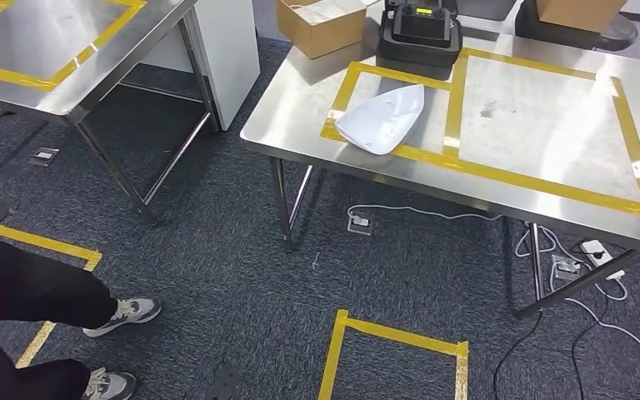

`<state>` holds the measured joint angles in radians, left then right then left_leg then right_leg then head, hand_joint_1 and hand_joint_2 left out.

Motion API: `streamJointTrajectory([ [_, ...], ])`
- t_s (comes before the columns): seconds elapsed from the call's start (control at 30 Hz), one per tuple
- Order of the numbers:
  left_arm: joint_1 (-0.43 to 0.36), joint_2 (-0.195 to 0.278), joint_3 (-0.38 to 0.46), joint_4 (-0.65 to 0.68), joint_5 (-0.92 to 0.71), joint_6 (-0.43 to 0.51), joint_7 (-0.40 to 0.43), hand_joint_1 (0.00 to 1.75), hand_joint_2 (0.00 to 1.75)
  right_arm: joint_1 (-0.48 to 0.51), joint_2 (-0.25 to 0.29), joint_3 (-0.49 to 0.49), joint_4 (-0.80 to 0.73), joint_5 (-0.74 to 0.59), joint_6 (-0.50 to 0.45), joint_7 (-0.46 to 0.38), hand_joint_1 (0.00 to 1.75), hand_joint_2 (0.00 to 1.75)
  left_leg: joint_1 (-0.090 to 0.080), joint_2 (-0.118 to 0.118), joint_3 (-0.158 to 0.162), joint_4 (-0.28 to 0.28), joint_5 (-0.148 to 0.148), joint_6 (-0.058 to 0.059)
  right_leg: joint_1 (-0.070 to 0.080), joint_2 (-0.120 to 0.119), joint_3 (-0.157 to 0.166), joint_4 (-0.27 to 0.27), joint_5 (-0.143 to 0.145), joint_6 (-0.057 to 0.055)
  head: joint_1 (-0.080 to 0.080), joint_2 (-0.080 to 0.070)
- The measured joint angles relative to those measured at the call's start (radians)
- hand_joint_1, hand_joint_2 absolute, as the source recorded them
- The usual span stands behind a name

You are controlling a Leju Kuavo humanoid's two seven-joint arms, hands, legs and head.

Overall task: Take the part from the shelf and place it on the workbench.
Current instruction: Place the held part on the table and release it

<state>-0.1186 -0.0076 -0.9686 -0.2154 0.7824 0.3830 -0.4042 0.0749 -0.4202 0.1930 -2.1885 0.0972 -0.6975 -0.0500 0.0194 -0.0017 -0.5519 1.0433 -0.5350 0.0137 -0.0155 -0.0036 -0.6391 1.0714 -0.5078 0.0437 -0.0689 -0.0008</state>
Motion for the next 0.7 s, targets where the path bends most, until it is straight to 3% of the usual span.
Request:
streamJointTrajectory([
  [0.07, -0.002, 0.0, 0.0, 0.0, 0.0, 0.0, 0.0, 0.0, 0.0, 0.004, -0.002, -0.004, 0.0, 0.006, 0.0, 0.006, 0.0, 0.0, -0.003, -0.001, -0.025, 0.001, 0.023, 0.012, -0.002, 0.002, -0.018, 0.101, -0.1, 0.007, 0.008, 0.0],
  [0.1, -0.001, 0.0, 0.0, 0.0, 0.0, 0.0, -0.001, 0.0, 0.0, 0.006, -0.002, -0.005, 0.0, 0.011, 0.0, 0.009, 0.0, 0.0, -0.005, -0.001, -0.039, 0.001, 0.035, 0.014, -0.002, 0.002, -0.023, 0.157, -0.132, 0.009, 0.01, 0.0],
  [0.13, -0.001, 0.0, 0.0, 0.0, 0.0, 0.0, -0.001, 0.0, 0.0, 0.009, -0.002, -0.006, 0.0, 0.016, 0.0, 0.013, 0.0, 0.0, -0.008, -0.001, -0.054, 0.002, 0.047, 0.015, -0.002, 0.002, -0.021, 0.198, -0.142, 0.009, 0.01, 0.0],
  [0.17, -0.001, 0.0, 0.0, 0.0, 0.0, 0.0, -0.002, 0.0, 0.0, 0.012, -0.002, -0.008, -0.001, 0.021, 0.0, 0.017, 0.0, 0.0, -0.01, -0.001, -0.07, 0.002, 0.059, 0.015, -0.002, 0.002, -0.007, 0.212, -0.127, 0.007, 0.011, 0.0],
  [0.2, -0.001, 0.0, 0.0, 0.0, 0.0, 0.0, -0.002, 0.0, 0.0, 0.013, -0.002, -0.009, -0.002, 0.025, 0.0, 0.019, 0.0, 0.0, -0.012, -0.001, -0.086, 0.002, 0.071, 0.015, -0.001, 0.002, 0.021, 0.194, -0.097, 0.003, 0.011, 0.0],
  [0.23, -0.001, 0.0, 0.0, 0.0, 0.0, 0.0, -0.003, 0.0, 0.0, 0.013, -0.002, -0.01, -0.004, 0.027, 0.0, 0.021, 0.0, 0.0, -0.014, -0.001, -0.099, 0.002, 0.084, 0.013, 0.001, 0.002, 0.064, 0.145, -0.068, -0.003, 0.011, 0.0],
  [0.27, -0.001, 0.0, 0.0, 0.0, 0.0, 0.0, -0.003, 0.0, 0.0, 0.013, -0.002, -0.011, -0.007, 0.029, 0.0, 0.022, 0.0, 0.0, -0.015, -0.001, -0.11, 0.002, 0.095, 0.01, 0.004, 0.002, 0.118, 0.071, -0.056, -0.012, 0.01, 0.0],
  [0.33, -0.001, -0.001, 0.0, 0.0, 0.0, 0.0, -0.003, 0.0, 0.0, 0.012, -0.004, -0.014, -0.015, 0.03, 0.0, 0.024, 0.0, 0.0, -0.014, 0.0, -0.12, -0.002, 0.118, 0.001, 0.011, 0.003, 0.21, -0.07, -0.071, -0.023, 0.009, 0.0],
  [0.37, -0.002, -0.001, 0.0, 0.0, 0.0, 0.0, -0.003, 0.0, 0.0, 0.012, -0.005, -0.016, -0.019, 0.03, 0.0, 0.024, 0.0, 0.0, -0.012, 0.0, -0.122, -0.007, 0.13, -0.005, 0.016, 0.004, 0.23, -0.109, -0.08, -0.026, 0.01, 0.0],
  [0.43, 0.0, -0.001, 0.0, 0.0, 0.0, 0.0, -0.005, 0.0, 0.0, 0.013, -0.005, -0.02, -0.022, 0.033, 0.0, 0.025, 0.0, 0.0, -0.006, 0.002, -0.125, -0.022, 0.153, -0.018, 0.019, 0.003, 0.223, -0.126, -0.059, -0.032, 0.012, 0.0],
  [0.47, 0.001, -0.001, 0.0, 0.0, -0.001, 0.0, -0.007, 0.0, 0.0, 0.013, -0.005, -0.021, -0.022, 0.036, 0.0, 0.027, 0.0, 0.0, -0.006, 0.002, -0.13, -0.022, 0.143, -0.023, 0.019, 0.001, 0.212, -0.132, -0.042, -0.039, 0.013, 0.0],
  [0.5, 0.003, -0.001, 0.0, 0.0, -0.001, 0.0, -0.01, 0.0, 0.0, 0.014, -0.005, -0.022, -0.023, 0.043, 0.0, 0.029, 0.0, 0.0, -0.007, 0.002, -0.137, -0.004, 0.107, -0.027, 0.017, -0.002, 0.198, -0.138, -0.024, -0.045, 0.012, 0.0],
  [0.53, 0.003, 0.0, -0.001, 0.0, -0.001, 0.0, -0.013, 0.0, 0.0, 0.014, -0.005, -0.023, -0.024, 0.051, 0.0, 0.034, 0.0, 0.0, -0.007, 0.003, -0.145, 0.029, 0.056, -0.029, 0.015, -0.004, 0.183, -0.14, -0.008, -0.05, 0.01, 0.0],
  [0.6, 0.002, 0.005, -0.001, 0.0, 0.004, 0.0, -0.014, 0.0, 0.0, 0.016, -0.004, -0.026, -0.028, 0.069, 0.0, 0.052, 0.0, 0.0, -0.008, 0.002, -0.159, 0.144, -0.054, -0.034, 0.016, -0.005, 0.145, -0.135, 0.02, -0.055, 0.005, 0.0],
  [0.63, 0.001, 0.007, -0.001, 0.0, 0.008, 0.0, -0.012, 0.0, 0.0, 0.016, -0.004, -0.027, -0.03, 0.076, 0.0, 0.061, 0.0, 0.0, -0.008, 0.002, -0.159, 0.201, -0.072, -0.036, 0.017, -0.005, 0.123, -0.13, 0.033, -0.054, 0.004, 0.0],
  [0.67, 0.0, 0.01, -0.001, 0.0, 0.012, 0.0, -0.009, 0.0, 0.0, 0.016, -0.004, -0.027, -0.032, 0.083, 0.0, 0.069, 0.0, 0.0, -0.008, 0.002, -0.152, 0.245, -0.068, -0.039, 0.017, -0.006, 0.099, -0.123, 0.047, -0.053, 0.004, 0.0],
  [0.7, -0.001, 0.011, -0.001, 0.0, 0.015, -0.001, -0.006, 0.0, 0.0, 0.017, -0.004, -0.027, -0.033, 0.087, 0.0, 0.074, 0.0, 0.0, -0.007, 0.002, -0.133, 0.258, -0.037, -0.041, 0.016, -0.006, 0.074, -0.113, 0.059, -0.051, 0.003, 0.0],
])
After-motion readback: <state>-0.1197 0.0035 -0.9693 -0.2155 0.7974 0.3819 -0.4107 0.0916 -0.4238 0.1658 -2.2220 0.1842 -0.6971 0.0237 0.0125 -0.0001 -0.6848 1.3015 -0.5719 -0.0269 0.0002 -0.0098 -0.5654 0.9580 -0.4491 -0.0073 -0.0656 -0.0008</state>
